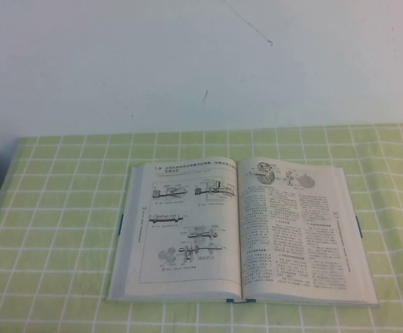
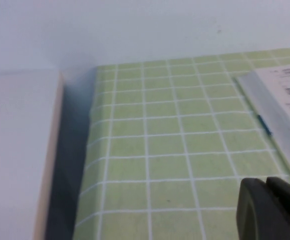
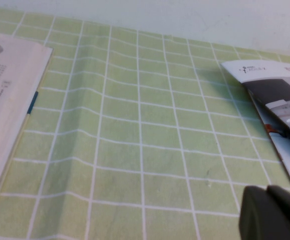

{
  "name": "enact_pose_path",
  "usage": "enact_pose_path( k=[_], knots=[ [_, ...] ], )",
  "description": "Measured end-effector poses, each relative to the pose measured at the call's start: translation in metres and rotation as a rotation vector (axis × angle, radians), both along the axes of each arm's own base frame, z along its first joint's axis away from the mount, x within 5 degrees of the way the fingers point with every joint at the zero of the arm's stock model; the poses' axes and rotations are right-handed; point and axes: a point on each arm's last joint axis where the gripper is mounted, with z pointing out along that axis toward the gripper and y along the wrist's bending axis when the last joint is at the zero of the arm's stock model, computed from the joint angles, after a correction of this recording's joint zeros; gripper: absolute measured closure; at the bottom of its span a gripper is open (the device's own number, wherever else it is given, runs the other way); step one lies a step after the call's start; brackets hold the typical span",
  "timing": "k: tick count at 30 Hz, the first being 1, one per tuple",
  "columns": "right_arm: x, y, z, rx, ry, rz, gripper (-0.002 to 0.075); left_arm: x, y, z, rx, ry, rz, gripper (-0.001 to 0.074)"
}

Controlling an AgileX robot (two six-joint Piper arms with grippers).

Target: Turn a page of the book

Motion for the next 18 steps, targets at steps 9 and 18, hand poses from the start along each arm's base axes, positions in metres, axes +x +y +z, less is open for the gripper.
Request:
enact_pose_path(
  k=[9,18],
  knots=[
    [0.0000,0.0000,0.0000,0.000,0.000,0.000,0.0728,-0.0014,0.0048,-0.0044,-0.006,0.053,0.102,0.0738],
    [0.0000,0.0000,0.0000,0.000,0.000,0.000,0.0728,-0.0015,0.0036,-0.0046,0.024,0.053,0.073,0.0738]
  ],
)
